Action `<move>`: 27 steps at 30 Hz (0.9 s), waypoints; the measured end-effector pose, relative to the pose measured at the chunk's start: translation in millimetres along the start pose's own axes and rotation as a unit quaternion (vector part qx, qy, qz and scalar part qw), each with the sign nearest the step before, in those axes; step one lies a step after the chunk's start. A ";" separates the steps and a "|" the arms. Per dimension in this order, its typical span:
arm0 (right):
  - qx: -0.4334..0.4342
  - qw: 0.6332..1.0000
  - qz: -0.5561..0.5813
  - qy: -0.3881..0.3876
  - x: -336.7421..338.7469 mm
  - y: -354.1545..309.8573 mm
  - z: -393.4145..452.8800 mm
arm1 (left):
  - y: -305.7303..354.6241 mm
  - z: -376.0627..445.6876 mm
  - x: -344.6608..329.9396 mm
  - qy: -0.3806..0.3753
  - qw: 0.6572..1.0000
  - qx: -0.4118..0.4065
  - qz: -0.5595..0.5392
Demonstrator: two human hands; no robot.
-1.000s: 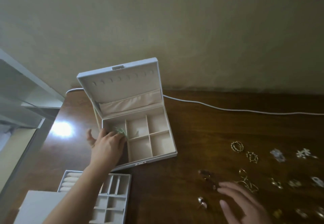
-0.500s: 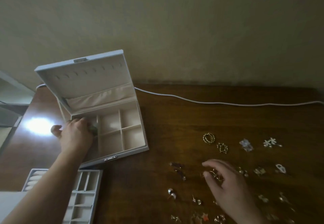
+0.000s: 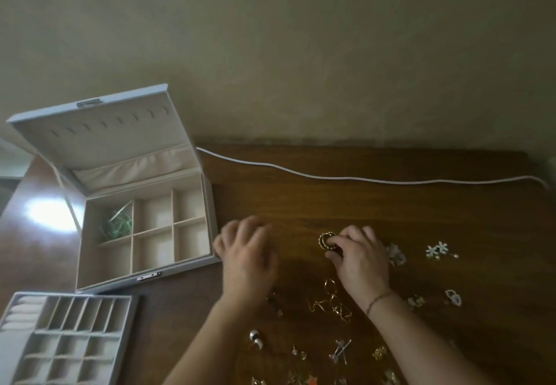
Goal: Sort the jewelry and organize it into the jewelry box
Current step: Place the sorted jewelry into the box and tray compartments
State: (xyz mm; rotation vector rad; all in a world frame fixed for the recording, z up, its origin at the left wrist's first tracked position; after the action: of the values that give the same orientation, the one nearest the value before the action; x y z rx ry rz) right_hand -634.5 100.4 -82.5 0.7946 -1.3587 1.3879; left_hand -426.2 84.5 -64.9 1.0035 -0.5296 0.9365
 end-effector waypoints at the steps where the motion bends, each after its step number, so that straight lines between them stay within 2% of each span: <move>1: 0.015 1.000 0.001 0.008 -0.8 1.0 0.8 | 8.9 -9.3 -5.5 -0.013 1.000 -0.019 0.000; 5: 0.072 0.997 -0.034 0.015 -3.6 0.2 2.2 | 26.8 -22.4 -9.6 -0.023 0.999 -0.023 -0.014; 9: 0.065 0.996 -0.055 -0.013 -1.0 -9.7 1.0 | 18.6 -21.0 8.4 -0.060 0.996 -0.048 -0.040; 14: 0.065 0.996 0.057 0.012 14.4 -81.0 20.2 | -46.9 19.2 60.4 0.020 0.996 -0.007 -0.084; 18: 0.144 0.974 0.172 0.017 15.6 -169.5 29.5 | -125.3 30.8 93.4 0.028 0.996 0.074 0.037; 21: 0.200 0.957 0.205 -0.051 -5.5 -235.0 35.6 | -170.4 29.5 109.0 0.003 0.988 0.113 0.104; 23: 0.217 0.953 0.190 -0.089 -28.8 -270.9 42.3 | -189.7 32.0 110.5 -0.040 0.987 0.106 0.110; 27: 0.232 0.967 0.059 -0.089 -67.3 -314.8 57.9 | -205.4 38.9 102.0 -0.118 0.981 0.124 0.096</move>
State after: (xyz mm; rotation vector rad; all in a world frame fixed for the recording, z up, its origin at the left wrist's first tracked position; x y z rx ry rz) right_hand -329.8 -9.4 -36.9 1.1847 -1.2436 1.7974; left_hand -196.5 47.7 -67.4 1.3148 -0.7307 1.0804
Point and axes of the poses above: each hand's wrist, its own z-axis towards the middle knuckle, its own x-axis out of the back of the hand, y = z × x, the point moved 2 cm from there along z, towards the middle knuckle, and after that the axes turned 15 degrees about y, right-handed, at the moved point
